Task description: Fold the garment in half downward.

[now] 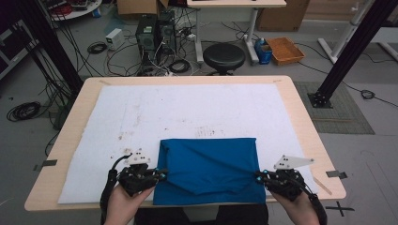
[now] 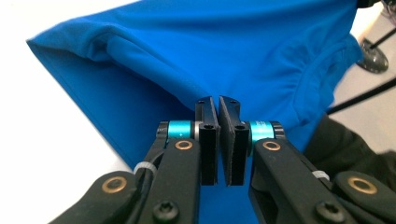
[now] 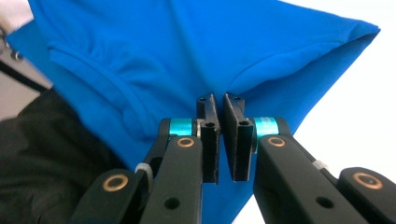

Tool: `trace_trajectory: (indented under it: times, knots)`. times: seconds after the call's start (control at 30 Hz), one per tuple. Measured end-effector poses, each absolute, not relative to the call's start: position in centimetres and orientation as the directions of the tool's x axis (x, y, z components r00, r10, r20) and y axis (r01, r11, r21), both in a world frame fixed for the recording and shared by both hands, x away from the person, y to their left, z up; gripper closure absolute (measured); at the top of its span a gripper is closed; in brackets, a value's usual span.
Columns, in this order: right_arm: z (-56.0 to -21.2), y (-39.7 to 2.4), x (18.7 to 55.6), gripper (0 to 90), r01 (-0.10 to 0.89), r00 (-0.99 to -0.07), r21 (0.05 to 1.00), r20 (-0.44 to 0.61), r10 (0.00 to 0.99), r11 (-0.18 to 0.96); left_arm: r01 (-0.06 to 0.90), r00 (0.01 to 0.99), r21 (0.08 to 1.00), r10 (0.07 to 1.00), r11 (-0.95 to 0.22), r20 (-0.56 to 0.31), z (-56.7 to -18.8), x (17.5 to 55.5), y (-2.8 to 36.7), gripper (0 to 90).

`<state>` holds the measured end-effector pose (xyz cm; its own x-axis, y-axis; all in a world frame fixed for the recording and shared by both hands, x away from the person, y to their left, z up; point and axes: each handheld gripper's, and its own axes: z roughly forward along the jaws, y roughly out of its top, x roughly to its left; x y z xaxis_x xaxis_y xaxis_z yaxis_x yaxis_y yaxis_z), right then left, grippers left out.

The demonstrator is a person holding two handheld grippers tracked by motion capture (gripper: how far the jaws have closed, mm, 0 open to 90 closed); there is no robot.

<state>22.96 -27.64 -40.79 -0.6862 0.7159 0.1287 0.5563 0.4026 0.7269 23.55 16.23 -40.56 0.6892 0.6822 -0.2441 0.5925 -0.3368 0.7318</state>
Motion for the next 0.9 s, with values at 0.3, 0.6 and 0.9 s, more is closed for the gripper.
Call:
trace_trajectory:
  times: [0.3,0.6,0.9]
  knots:
    - [-41.4,-27.1,20.8,85.6,0.537,-0.703,0.714,0.083,0.707,0.450,0.606,0.696,0.700,0.678,-0.378,-0.237,-41.3,22.0,16.6,86.3]
    - [-41.6,-27.4,21.0,65.6,0.511,-0.695,0.728,0.037,0.718,0.457,0.607,0.684,0.690,0.701,-0.394,-0.202,-41.8,22.4,16.4,54.9]
    - [-39.8,-29.7,29.0,56.5,0.541,-0.549,0.790,0.072,0.833,0.288,0.581,0.578,0.775,0.797,-0.250,-0.176,-40.4,29.2,17.1,47.0]
